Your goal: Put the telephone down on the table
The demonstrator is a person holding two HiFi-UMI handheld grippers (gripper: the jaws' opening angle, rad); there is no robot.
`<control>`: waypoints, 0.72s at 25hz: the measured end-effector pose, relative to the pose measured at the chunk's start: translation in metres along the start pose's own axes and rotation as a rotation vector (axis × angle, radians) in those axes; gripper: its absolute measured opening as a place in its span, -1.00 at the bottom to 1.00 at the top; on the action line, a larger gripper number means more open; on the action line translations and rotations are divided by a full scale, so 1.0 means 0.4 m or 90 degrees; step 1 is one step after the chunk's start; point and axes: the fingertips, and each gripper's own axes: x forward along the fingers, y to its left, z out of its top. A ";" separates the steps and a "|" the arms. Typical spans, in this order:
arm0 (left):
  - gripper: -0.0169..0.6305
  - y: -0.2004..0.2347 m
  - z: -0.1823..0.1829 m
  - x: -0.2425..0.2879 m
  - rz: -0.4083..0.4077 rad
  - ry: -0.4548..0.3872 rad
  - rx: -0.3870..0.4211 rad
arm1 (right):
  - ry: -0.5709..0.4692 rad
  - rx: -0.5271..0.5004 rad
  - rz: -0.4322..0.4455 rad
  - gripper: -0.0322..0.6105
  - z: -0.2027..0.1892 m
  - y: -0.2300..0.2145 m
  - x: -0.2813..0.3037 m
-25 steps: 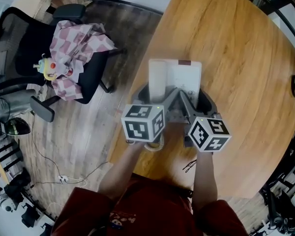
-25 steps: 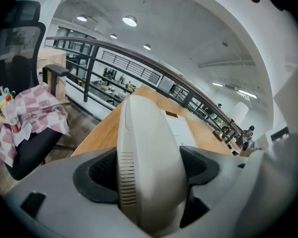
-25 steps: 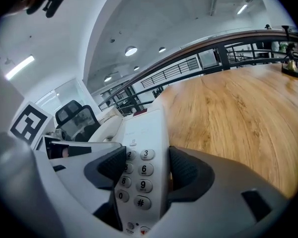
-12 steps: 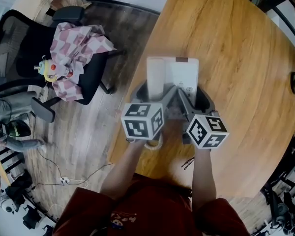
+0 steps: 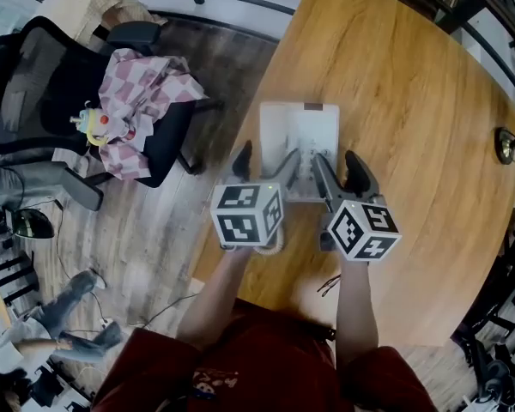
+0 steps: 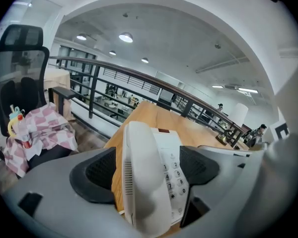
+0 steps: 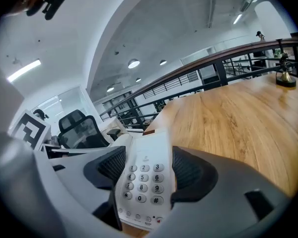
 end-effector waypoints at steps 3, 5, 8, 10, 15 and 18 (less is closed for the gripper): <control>0.27 -0.027 0.024 -0.044 -0.002 -0.019 0.022 | -0.025 -0.010 -0.002 -0.01 0.030 0.028 -0.043; 0.27 -0.050 0.038 -0.076 -0.006 -0.034 0.034 | -0.040 -0.017 -0.005 -0.01 0.049 0.040 -0.079; 0.27 -0.086 0.059 -0.128 -0.007 -0.060 0.055 | -0.057 -0.030 -0.002 -0.01 0.071 0.059 -0.137; 0.27 -0.107 0.076 -0.166 -0.004 -0.080 0.067 | -0.072 -0.041 0.002 -0.01 0.088 0.075 -0.176; 0.27 -0.164 0.121 -0.268 -0.003 -0.130 0.093 | -0.120 -0.079 0.006 -0.01 0.149 0.120 -0.277; 0.27 -0.214 0.139 -0.340 0.002 -0.160 0.116 | -0.148 -0.104 0.006 -0.01 0.181 0.141 -0.354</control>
